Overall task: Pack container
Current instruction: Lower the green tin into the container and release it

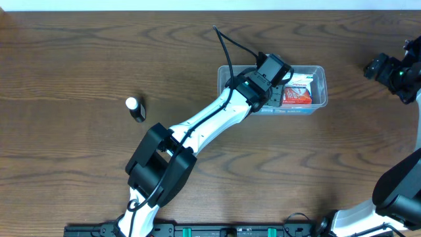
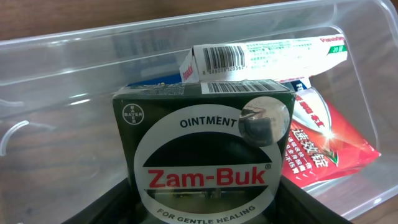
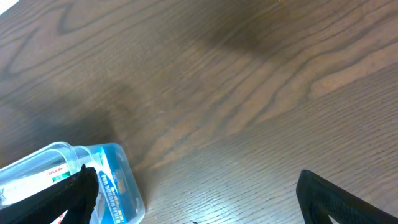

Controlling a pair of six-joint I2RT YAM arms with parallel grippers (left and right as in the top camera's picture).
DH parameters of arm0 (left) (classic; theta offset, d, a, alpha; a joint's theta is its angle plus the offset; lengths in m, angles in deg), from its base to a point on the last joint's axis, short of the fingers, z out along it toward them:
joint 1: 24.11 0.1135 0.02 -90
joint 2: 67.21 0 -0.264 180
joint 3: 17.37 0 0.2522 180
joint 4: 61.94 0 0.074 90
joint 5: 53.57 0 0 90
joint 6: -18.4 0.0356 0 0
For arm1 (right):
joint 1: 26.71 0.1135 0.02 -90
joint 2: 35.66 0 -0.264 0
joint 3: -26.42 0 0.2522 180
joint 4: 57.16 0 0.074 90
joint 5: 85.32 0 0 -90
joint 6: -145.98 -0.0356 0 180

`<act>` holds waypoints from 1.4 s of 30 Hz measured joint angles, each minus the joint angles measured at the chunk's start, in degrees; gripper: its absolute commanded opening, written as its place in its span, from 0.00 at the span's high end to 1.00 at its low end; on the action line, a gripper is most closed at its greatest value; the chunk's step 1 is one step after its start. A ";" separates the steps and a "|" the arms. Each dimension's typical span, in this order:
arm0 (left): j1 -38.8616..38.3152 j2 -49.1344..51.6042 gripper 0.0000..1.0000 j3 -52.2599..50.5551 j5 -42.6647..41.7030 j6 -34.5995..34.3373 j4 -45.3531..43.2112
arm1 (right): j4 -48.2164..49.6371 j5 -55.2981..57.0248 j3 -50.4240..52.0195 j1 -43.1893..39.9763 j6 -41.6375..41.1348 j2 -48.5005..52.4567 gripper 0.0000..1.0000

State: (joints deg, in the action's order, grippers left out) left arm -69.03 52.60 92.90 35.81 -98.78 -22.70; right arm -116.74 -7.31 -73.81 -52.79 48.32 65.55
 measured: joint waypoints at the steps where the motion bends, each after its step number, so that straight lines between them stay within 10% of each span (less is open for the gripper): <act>1: -0.04 0.00 0.37 0.00 0.02 -0.02 0.00 | 0.00 0.00 0.00 0.00 0.00 0.00 0.01; 42: 1.99 -0.09 0.27 0.00 0.22 3.45 -0.44 | 0.00 0.00 0.00 0.00 0.00 0.00 0.01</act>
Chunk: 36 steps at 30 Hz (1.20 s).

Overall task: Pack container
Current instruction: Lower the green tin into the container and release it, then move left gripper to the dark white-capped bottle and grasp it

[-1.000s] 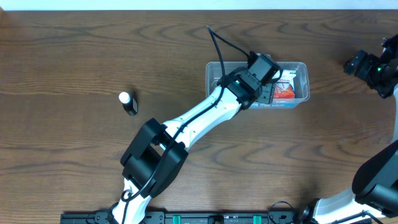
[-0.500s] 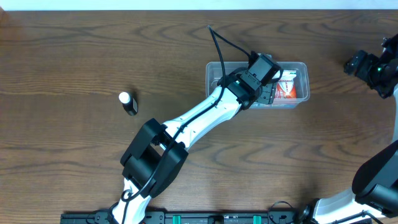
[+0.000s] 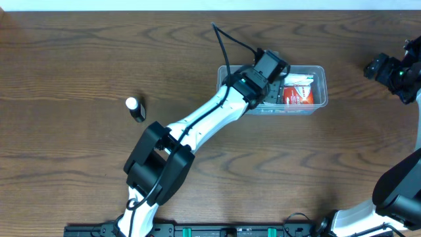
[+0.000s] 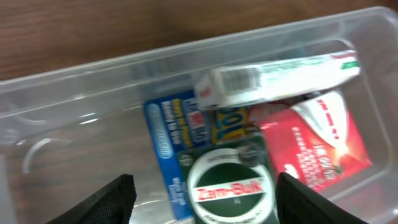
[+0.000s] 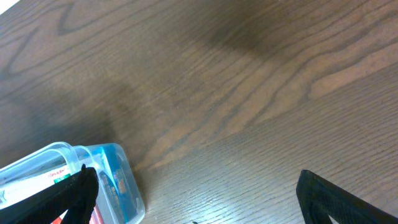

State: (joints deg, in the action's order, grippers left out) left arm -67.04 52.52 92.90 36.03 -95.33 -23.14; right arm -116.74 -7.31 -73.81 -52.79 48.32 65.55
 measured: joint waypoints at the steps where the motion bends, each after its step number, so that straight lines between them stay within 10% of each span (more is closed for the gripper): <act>1: 0.42 -0.17 0.27 0.00 0.00 0.15 0.72 | 0.02 0.00 0.00 0.00 0.00 0.00 0.01; 23: 32.52 -16.63 0.02 0.57 0.83 9.92 39.10 | 0.00 0.00 0.00 0.00 0.00 0.00 0.01; 36: 42.97 -16.57 0.02 -8.02 0.81 15.10 35.19 | 0.00 0.00 0.00 0.00 0.00 0.00 0.01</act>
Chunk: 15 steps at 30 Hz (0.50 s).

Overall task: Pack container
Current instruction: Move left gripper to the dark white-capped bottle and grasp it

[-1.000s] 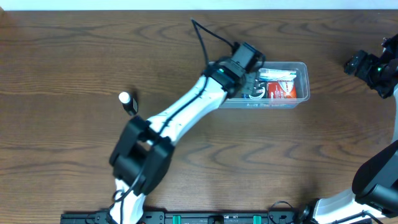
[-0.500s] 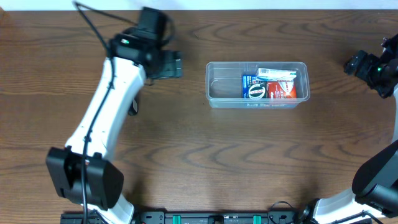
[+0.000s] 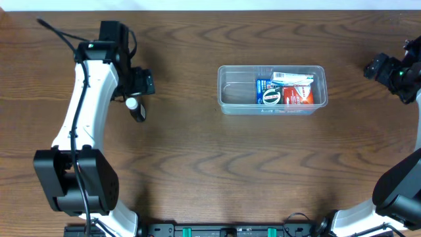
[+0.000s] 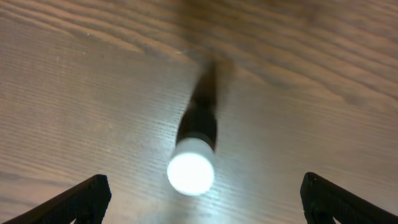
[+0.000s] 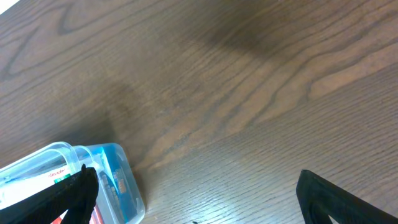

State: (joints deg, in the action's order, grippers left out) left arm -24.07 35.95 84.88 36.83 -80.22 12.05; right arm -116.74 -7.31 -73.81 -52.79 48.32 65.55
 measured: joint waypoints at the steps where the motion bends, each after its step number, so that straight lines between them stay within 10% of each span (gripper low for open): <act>1: 0.07 0.00 0.02 -1.29 0.00 0.13 -0.87 | 0.00 0.00 0.00 0.00 0.00 0.00 0.01; 15: 0.02 0.02 0.08 -9.77 -0.02 1.03 -8.94 | 0.00 0.00 0.00 0.00 0.00 0.00 0.01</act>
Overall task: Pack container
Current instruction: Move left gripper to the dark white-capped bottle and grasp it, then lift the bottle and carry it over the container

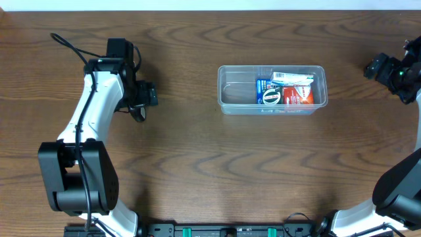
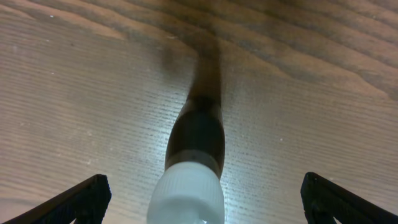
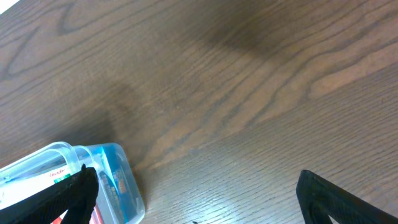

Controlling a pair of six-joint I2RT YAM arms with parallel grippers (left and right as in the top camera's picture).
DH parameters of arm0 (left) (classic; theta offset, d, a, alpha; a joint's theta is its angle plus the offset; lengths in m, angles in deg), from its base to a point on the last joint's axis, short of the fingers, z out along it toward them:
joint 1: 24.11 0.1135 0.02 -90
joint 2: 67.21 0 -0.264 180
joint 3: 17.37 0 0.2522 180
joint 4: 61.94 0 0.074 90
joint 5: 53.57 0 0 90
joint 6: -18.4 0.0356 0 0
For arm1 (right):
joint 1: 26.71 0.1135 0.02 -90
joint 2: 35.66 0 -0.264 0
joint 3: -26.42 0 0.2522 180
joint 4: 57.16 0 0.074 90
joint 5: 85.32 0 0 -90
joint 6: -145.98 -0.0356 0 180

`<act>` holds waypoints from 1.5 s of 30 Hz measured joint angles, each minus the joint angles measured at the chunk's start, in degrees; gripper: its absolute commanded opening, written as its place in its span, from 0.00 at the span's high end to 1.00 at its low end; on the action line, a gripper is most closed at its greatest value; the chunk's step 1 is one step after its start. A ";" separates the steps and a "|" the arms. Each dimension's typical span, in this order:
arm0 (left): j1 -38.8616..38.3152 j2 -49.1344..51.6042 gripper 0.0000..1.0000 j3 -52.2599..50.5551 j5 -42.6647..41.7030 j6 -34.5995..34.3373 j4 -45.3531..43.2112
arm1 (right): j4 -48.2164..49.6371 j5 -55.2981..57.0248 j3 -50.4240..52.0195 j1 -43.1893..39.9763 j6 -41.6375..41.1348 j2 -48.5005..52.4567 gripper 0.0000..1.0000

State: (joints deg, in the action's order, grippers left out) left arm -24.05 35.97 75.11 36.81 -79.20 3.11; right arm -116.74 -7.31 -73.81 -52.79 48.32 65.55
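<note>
A clear plastic container (image 1: 230, 92) sits right of the table's middle. It holds a green Zam-Buk box (image 1: 269, 97), a blue pack, a red sachet (image 1: 299, 96) and a white carton. A small dark bottle (image 2: 196, 140) with a white cap (image 2: 186, 194) is at the left, its cap towards the left wrist camera. My left gripper (image 2: 200, 190) is open, its fingers (image 2: 84, 198) on either side of the cap. From overhead the left gripper (image 1: 139, 99) covers most of the bottle. My right gripper (image 3: 199, 193) is open at the far right with nothing in it.
The left arm (image 1: 92, 125) runs down the table's left side. The right wrist view catches the container's corner (image 3: 118, 180) beside its left fingertip. The right arm (image 1: 401, 178) stands at the right edge.
My left gripper has come down closer to the bottle, so the cap now fills the gap between the open fingers. From overhead the gripper has shifted slightly right, over the bottle. The right arm is unchanged.
My left gripper was shut on the Zam-Buk box inside the container. Then it was open above the container, with the box lying among the other packs. Then it was at the left, open above the bottle, and now sits lower around the cap.
</note>
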 measured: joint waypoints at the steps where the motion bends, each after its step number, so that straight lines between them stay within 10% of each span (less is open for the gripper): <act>1: 0.00 0.00 0.16 -0.50 -0.02 -0.09 -0.63 | 0.00 0.00 0.00 0.00 0.00 0.00 0.01; 5: 0.00 0.00 0.44 -1.29 -0.07 0.04 -1.22 | 0.00 0.00 0.00 0.00 0.00 0.00 0.01; 15: 0.00 0.00 0.76 -1.36 -0.20 -0.11 -1.42 | 0.00 0.00 0.00 0.00 0.00 0.00 0.01; 45: -8.39 -11.93 0.76 10.29 -22.82 -1.22 -5.62 | 0.00 0.00 0.00 0.00 0.00 0.00 0.01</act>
State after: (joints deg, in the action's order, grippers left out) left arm -32.44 24.04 85.40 13.99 -80.42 -2.51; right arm -116.74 -7.31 -73.81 -52.79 48.32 65.55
